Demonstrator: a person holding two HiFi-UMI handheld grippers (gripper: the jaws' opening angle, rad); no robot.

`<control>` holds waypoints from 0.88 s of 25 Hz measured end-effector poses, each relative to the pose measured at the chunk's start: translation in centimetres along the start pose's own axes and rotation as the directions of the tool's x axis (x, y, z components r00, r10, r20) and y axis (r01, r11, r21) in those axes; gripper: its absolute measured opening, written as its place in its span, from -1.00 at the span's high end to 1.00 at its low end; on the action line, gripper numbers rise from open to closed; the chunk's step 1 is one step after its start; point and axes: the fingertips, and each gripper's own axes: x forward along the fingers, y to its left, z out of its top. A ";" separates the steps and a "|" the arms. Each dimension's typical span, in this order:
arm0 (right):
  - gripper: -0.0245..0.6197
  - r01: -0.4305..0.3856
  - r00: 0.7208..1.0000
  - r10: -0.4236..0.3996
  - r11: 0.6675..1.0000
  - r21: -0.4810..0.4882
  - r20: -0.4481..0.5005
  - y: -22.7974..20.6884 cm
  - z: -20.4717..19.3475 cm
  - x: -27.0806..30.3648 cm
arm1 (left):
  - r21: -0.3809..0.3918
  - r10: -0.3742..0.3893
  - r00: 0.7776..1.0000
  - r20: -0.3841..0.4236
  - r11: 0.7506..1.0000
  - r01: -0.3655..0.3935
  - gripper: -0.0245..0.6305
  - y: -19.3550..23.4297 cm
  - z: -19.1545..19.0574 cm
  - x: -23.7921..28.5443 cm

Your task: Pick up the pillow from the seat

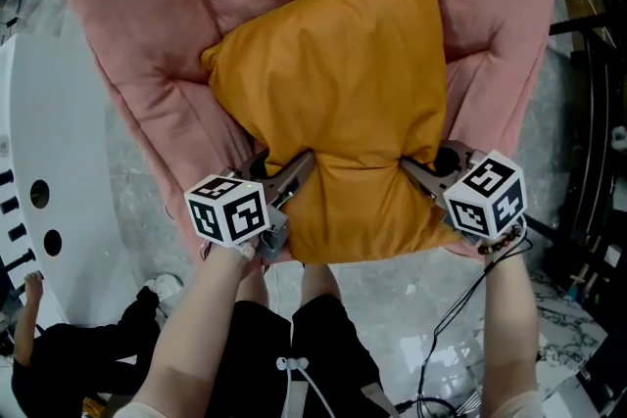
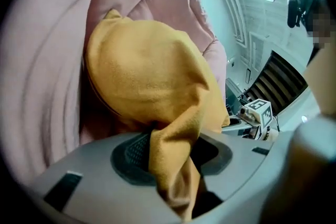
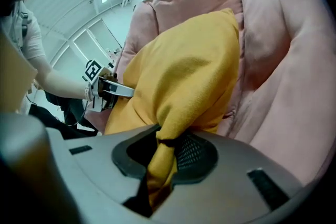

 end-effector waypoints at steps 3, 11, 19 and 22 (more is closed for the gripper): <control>0.69 -0.009 0.999 0.009 1.000 0.013 0.049 1.4 0.5 -1.7 | 0.009 -0.008 0.999 0.051 1.000 0.008 0.42 -1.5 0.7 -1.3; 0.69 0.034 0.982 -0.040 0.999 0.038 0.187 6.5 1.4 -6.5 | 0.119 -0.065 0.984 0.166 0.992 0.046 0.48 -7.2 4.5 -5.5; 0.70 0.186 0.914 -0.151 0.981 -0.059 0.377 11.4 9.6 -16.0 | 0.287 -0.183 0.934 0.308 0.953 0.092 0.48 -16.1 12.6 -12.4; 0.69 0.248 0.867 -0.178 0.964 -0.093 0.465 13.9 13.6 -19.2 | 0.386 -0.233 0.906 0.355 0.919 0.085 0.49 -19.5 17.1 -15.8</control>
